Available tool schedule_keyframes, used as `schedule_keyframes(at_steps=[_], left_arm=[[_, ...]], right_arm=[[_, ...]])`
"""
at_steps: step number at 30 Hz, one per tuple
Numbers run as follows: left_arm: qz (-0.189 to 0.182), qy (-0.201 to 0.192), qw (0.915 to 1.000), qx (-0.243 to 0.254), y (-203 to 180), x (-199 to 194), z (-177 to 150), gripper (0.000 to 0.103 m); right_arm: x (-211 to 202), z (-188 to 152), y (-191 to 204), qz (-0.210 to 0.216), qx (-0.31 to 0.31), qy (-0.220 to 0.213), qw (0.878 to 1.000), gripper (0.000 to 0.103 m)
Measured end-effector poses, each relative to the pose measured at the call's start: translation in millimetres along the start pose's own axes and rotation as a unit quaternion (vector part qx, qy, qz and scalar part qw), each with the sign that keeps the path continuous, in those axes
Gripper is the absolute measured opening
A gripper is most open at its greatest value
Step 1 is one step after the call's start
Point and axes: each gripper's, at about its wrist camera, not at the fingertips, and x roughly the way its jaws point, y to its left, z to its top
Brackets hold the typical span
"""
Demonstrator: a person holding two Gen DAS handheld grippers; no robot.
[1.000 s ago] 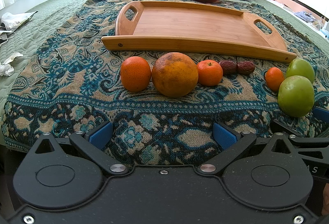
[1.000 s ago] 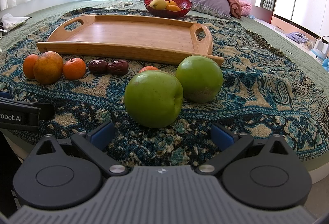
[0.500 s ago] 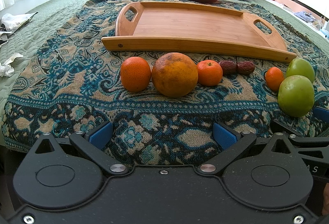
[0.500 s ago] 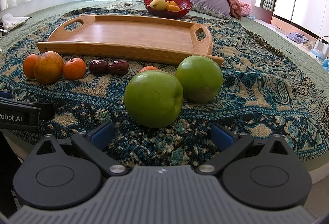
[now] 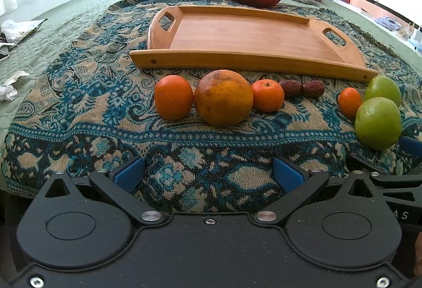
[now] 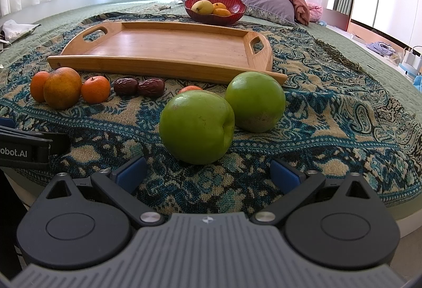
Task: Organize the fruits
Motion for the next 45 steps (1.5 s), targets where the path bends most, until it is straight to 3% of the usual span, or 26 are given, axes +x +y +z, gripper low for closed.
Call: schedule_keyframes(at_steps=[10,14,18,23,29,37,40,45], left_arm=[[-0.004,-0.018,0.9998,0.009,-1,-7,-1,0.103],[-0.013,-0.026,0.9995,0.013,-1,-11,0,0.094],[-0.022,-0.041,0.9987,0.023,-3,-17,3,0.076],[-0.033,-0.075,0.9966,0.01,-3,-20,9,0.071],[-0.043,-0.075,0.9963,0.003,-3,-8,21,0.057],[-0.024,-0.103,0.9942,0.016,-10,2,20,0.053],[-0.011,-0.112,0.9934,0.02,-12,2,18,0.045],[-0.012,-0.117,0.9929,0.02,-10,-3,15,0.044]], right_arm=[[-1,3,-1,0.003,0.003,0.0,1.0,0.103],[-4,3,-2,0.004,0.01,-0.011,1.0,0.103],[-7,3,-2,0.008,0.017,-0.024,1.0,0.097],[-13,5,0,0.023,0.026,-0.046,0.998,0.088],[-14,8,0,0.021,0.032,-0.067,0.997,0.064],[-14,6,0,0.022,0.024,-0.077,0.996,0.062],[-12,7,1,0.018,0.02,-0.078,0.997,0.06],[-12,8,0,0.018,0.027,-0.076,0.997,0.059]])
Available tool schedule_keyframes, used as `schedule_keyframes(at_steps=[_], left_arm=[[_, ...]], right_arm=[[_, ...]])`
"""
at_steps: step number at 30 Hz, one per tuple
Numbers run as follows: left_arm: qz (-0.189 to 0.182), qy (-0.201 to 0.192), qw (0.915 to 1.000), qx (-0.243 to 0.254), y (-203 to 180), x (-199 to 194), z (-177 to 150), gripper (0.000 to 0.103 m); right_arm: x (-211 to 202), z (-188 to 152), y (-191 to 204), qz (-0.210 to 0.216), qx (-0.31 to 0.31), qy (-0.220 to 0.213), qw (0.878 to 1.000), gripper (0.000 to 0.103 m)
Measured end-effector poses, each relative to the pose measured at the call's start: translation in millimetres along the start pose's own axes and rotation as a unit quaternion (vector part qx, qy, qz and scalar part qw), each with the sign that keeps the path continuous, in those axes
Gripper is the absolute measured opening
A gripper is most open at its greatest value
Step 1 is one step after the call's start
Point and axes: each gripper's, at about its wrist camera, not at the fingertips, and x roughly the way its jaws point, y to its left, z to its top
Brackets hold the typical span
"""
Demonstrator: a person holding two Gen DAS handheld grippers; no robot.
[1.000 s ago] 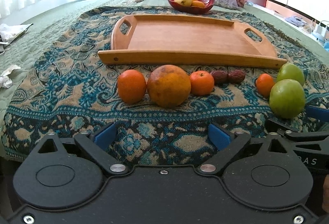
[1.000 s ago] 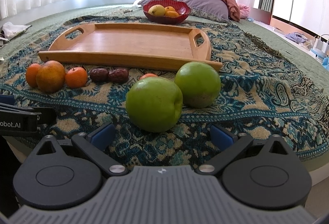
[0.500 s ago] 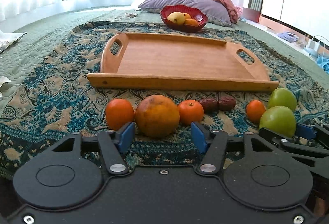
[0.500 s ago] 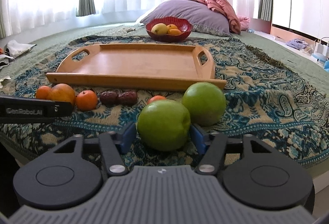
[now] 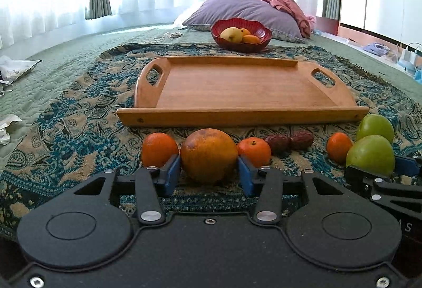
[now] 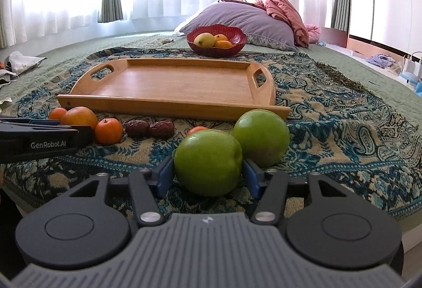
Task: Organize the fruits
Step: 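Lower the left tool onto the large orange while the right tool approaches the big green apple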
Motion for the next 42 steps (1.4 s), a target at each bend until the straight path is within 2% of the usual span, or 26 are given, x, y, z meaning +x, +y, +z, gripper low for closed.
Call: schedule_keyframes(at_steps=[8,11,14,16,18,21,23,28,30,36,42], left_arm=[[-0.006,-0.019,0.9997,-0.017,6,-14,6,0.042],[-0.007,-0.023,0.9994,-0.023,8,-17,11,0.038],[-0.006,-0.037,0.9991,-0.02,8,-21,16,0.009],[-0.008,-0.043,0.999,-0.009,5,-22,20,0.012],[-0.01,-0.031,0.9995,0.003,2,-18,21,0.012],[-0.008,-0.016,0.9998,-0.004,2,-14,12,0.013],[-0.009,-0.019,0.9998,-0.006,3,-17,5,0.014],[-0.013,-0.006,0.9998,-0.01,5,-18,-6,0.024],[-0.008,-0.004,0.9999,-0.012,7,-16,-9,0.032],[-0.008,-0.001,0.9998,-0.019,9,-3,-6,0.041],[-0.004,-0.016,0.9998,-0.007,3,9,-4,0.045]], right_arm=[[-10,1,1,0.016,0.007,-0.022,1.0,0.059],[-12,3,2,0.015,0.008,-0.031,0.999,0.059],[-14,7,2,0.015,0.016,-0.042,0.999,0.059],[-14,10,1,0.013,0.017,-0.048,0.999,0.059],[-13,12,1,0.012,0.015,-0.05,0.999,0.059],[-11,14,1,0.01,0.011,-0.049,0.999,0.059],[-12,12,1,0.012,0.011,-0.047,0.999,0.059],[-13,6,3,0.014,0.01,-0.038,0.999,0.059],[-13,5,4,0.014,0.012,-0.036,0.999,0.059],[-12,5,4,0.017,0.01,-0.036,0.999,0.059],[-11,4,5,0.018,0.009,-0.033,0.999,0.059]])
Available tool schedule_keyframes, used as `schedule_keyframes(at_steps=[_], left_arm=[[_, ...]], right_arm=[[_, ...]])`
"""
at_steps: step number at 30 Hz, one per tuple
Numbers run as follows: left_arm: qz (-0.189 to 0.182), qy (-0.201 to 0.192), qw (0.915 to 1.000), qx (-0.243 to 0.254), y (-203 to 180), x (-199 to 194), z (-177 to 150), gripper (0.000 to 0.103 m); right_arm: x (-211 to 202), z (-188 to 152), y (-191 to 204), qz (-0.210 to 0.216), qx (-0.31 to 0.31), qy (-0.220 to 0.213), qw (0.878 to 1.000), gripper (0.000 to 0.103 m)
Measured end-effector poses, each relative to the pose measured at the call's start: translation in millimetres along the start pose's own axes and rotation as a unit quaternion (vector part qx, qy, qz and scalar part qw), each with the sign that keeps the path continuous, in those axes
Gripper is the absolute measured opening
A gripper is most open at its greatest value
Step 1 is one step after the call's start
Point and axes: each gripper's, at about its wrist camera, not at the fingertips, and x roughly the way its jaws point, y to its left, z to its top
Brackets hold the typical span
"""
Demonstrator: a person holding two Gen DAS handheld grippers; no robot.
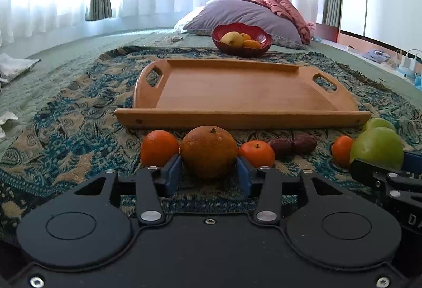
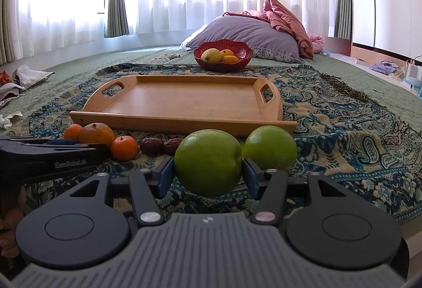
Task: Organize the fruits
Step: 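Lower the left tool onto the large orange while the right tool approaches the big green apple, then lift the large orange in the left tool while the right tool lifts the green apple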
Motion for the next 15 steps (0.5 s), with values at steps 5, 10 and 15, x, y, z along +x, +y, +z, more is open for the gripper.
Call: schedule_keyframes(at_steps=[5,10,15], left_arm=[[-0.002,-0.015,0.9999,0.004,-1,8,4,0.047],[-0.005,-0.023,0.9996,0.014,-3,18,8,0.051],[-0.012,-0.024,0.9996,0.001,0,22,10,0.048]], right_arm=[[1,0,1,0.002,-0.004,0.001,1.0,0.059],[2,0,2,0.002,-0.002,0.001,1.0,0.059],[2,3,3,0.002,-0.005,-0.001,1.0,0.059]])
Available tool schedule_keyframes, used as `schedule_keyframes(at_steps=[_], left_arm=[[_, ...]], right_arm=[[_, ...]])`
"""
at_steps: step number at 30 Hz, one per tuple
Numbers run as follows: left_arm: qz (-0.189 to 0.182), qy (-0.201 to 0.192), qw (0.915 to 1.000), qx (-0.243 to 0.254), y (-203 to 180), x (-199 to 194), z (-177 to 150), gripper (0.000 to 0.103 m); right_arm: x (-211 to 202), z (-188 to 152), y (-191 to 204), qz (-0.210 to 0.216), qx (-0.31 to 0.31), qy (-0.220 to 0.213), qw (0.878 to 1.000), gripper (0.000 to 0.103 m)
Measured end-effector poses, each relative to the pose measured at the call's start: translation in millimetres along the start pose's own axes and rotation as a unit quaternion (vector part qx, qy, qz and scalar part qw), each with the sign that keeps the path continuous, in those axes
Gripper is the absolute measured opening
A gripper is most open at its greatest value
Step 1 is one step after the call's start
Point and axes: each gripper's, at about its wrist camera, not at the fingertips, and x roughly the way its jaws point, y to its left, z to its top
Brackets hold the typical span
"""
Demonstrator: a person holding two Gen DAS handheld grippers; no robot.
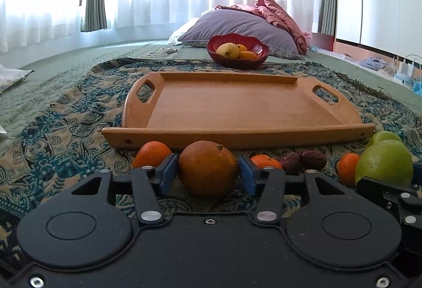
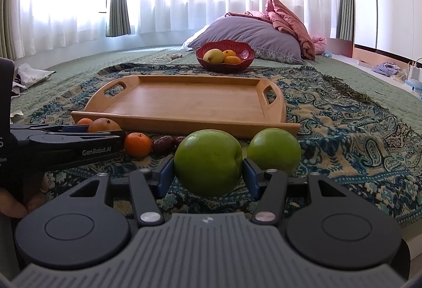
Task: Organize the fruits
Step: 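Lift the large orange in the left tool while the right tool lifts the green apple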
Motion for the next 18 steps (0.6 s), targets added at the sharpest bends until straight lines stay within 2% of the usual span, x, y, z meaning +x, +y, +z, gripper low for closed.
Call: schedule_keyframes(at_steps=[9,18], left_arm=[[-0.009,0.012,0.9998,-0.013,8,-6,13,0.047],[-0.025,0.019,0.9995,-0.008,26,0,72,0.047]], right_arm=[[2,10,2,0.005,-0.001,-0.007,1.0,0.059],[14,50,-9,0.019,0.017,-0.015,1.0,0.059]])
